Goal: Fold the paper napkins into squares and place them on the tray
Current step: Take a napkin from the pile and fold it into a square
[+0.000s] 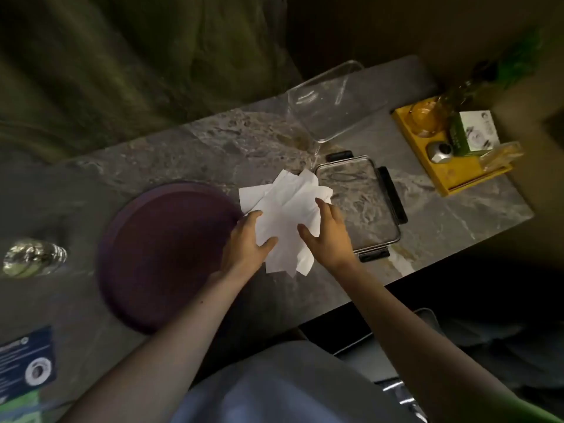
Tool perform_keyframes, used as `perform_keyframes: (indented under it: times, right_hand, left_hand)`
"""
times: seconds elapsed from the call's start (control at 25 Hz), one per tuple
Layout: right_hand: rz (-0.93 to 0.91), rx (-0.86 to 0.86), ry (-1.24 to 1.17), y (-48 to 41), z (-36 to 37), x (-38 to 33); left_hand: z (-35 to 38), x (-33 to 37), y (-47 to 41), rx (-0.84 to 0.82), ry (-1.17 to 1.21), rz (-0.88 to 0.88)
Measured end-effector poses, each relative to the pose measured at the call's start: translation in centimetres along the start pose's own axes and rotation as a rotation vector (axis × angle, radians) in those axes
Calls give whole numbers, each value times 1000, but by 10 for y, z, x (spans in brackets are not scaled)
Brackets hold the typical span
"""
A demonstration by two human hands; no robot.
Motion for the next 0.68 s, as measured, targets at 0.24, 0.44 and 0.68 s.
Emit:
perform_keyframes:
  times: [0.24,0.44,0.68]
  right_hand:
    - [47,-60,17,-23,16,23]
    - [124,-42,-113,-31,25,38]
    - [207,8,-255,-34,25,55]
  left_hand:
    - [36,-4,-16,-63,57,-122]
    - [54,1,-32,-62,140,-125]
    - [71,7,-36,-68,178,-114]
Point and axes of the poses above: each hand's wrist, its own y-axis away from the middle knuckle, its own z-axis out of the palm, x = y × z, the point moved 9 cm from there along -y, towards the middle knuckle, and after that the axes turned 2 degrees about -z, right-handed, at the moved point
